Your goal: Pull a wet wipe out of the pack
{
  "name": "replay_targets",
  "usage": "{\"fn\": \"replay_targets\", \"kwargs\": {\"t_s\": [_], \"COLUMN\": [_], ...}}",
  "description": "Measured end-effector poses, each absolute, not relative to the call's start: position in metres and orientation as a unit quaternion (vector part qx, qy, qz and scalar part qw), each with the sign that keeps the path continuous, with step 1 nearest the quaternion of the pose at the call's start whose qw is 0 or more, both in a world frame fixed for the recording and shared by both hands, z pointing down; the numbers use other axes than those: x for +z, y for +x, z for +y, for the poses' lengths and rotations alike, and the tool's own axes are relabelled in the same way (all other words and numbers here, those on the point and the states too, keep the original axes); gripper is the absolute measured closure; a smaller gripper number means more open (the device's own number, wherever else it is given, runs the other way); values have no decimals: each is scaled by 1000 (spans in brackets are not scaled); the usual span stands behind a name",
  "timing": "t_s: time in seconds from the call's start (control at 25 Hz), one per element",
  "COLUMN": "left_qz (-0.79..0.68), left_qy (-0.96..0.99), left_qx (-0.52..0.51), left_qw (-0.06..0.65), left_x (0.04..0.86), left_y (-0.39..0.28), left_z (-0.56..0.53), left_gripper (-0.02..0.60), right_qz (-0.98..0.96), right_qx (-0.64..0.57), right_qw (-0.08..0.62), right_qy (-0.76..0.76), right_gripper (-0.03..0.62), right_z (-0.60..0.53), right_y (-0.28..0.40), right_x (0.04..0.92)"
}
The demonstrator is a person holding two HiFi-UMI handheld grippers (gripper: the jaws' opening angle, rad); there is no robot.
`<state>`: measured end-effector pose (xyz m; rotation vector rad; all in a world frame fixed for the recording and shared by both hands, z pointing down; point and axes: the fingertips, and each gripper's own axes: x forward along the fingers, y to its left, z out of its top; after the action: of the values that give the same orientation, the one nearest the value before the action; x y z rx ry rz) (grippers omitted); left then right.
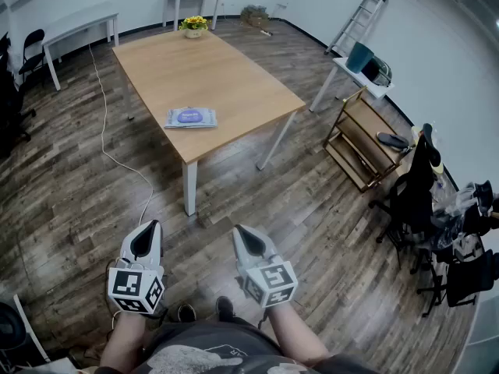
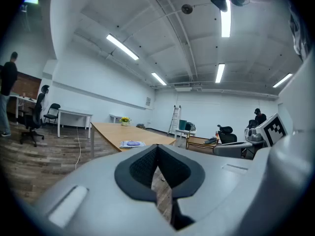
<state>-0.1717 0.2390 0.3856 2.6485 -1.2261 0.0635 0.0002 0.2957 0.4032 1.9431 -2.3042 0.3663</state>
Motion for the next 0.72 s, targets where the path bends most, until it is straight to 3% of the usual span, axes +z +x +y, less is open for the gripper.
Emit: {"fn": "replay_targets", "kwargs": {"t_s": [0.72], "left_qz": [-404], "left_qy": [908], "left_qx": [18], "left_qw": [113], "left_x": [386], "left_y": [-190], "left_z": [252], "left_gripper": [563], "right_qz": [-742], "right_qx": [113], "right_qw": [19], "right_qy": [660], "right_gripper": [603], "right_z": [308], "right_y": [-6], "right_x": [402]}}
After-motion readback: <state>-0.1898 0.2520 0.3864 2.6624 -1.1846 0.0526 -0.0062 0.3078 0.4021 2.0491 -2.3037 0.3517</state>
